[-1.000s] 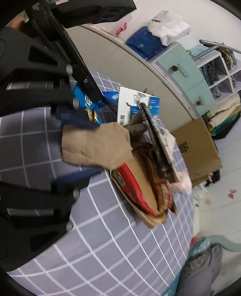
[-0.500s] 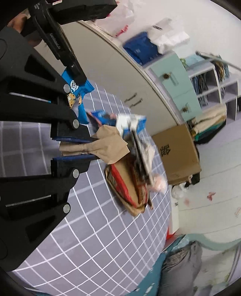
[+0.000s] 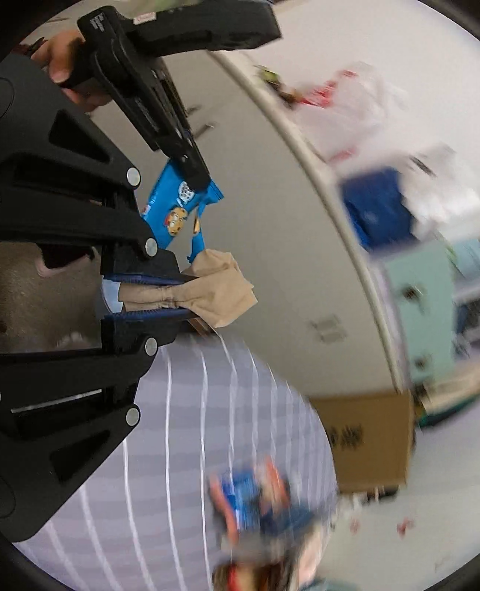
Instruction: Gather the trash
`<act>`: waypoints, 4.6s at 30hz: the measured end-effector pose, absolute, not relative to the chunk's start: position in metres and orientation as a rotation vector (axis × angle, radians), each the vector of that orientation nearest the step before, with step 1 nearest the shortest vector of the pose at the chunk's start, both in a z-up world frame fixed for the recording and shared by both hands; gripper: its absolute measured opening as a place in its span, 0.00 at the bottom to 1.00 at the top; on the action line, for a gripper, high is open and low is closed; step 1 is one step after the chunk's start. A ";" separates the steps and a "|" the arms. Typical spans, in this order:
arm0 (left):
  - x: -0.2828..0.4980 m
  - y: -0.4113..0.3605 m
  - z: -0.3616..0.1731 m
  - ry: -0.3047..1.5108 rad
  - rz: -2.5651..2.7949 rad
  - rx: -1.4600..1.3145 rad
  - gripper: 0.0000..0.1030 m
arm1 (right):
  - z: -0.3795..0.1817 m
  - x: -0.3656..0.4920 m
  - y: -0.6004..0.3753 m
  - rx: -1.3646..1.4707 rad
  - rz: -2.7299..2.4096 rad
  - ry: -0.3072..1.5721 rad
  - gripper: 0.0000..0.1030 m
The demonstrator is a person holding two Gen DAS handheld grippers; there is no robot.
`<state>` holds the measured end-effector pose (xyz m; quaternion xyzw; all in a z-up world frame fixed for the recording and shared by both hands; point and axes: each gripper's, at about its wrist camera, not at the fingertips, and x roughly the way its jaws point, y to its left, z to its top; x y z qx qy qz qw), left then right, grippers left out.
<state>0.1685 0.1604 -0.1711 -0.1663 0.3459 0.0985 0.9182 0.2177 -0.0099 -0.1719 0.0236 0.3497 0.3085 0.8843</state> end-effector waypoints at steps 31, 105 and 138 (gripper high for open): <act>0.302 0.311 -0.420 1.119 0.449 -0.460 0.08 | -0.400 0.358 0.186 -0.114 0.565 1.018 0.63; 0.326 -0.104 -0.189 0.841 -0.136 0.101 0.77 | -0.174 0.275 -0.261 0.325 0.142 0.700 0.71; 0.303 -0.025 -0.157 0.751 -0.177 -0.126 0.01 | -0.164 0.325 -0.156 -0.094 0.141 0.668 0.26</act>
